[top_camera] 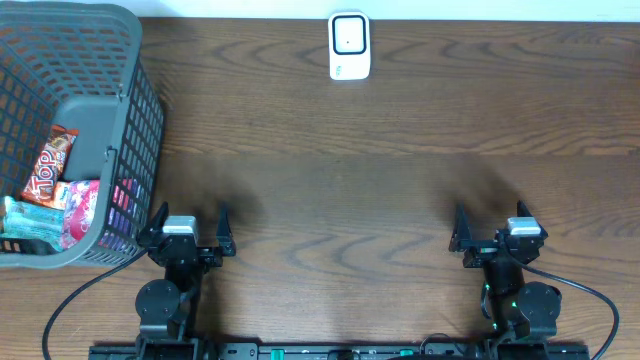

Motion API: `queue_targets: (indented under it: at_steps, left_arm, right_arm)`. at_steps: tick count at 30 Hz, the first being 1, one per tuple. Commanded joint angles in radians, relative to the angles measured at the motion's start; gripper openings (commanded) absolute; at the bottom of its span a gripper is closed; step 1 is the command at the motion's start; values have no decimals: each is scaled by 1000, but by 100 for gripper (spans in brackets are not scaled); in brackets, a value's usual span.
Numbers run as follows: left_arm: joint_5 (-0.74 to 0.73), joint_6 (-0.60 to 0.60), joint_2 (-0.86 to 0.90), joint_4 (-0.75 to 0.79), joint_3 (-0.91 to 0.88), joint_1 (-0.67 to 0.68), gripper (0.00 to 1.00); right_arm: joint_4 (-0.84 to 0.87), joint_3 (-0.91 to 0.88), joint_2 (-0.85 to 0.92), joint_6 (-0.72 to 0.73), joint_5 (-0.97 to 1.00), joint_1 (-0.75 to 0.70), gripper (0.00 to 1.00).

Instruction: Scan the item barcode

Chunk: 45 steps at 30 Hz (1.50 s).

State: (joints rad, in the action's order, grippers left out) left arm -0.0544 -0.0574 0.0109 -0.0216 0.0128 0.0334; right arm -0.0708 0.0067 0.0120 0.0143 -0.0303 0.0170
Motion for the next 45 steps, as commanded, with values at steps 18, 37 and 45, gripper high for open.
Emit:
queue_targets:
  at_steps: [18, 37, 45]
  left_arm:
    - [-193, 406, -5, 63, -8, -3, 98]
    - [141, 297, 227, -114, 593, -4, 98]
    - [-35, 197, 472, -236, 869, -4, 98]
  right_arm:
    - [-5, 0, -3, -8, -5, -9, 99]
    - [-5, 0, -3, -8, -5, -9, 99]
    - [-5, 0, -3, -8, -5, -9, 99]
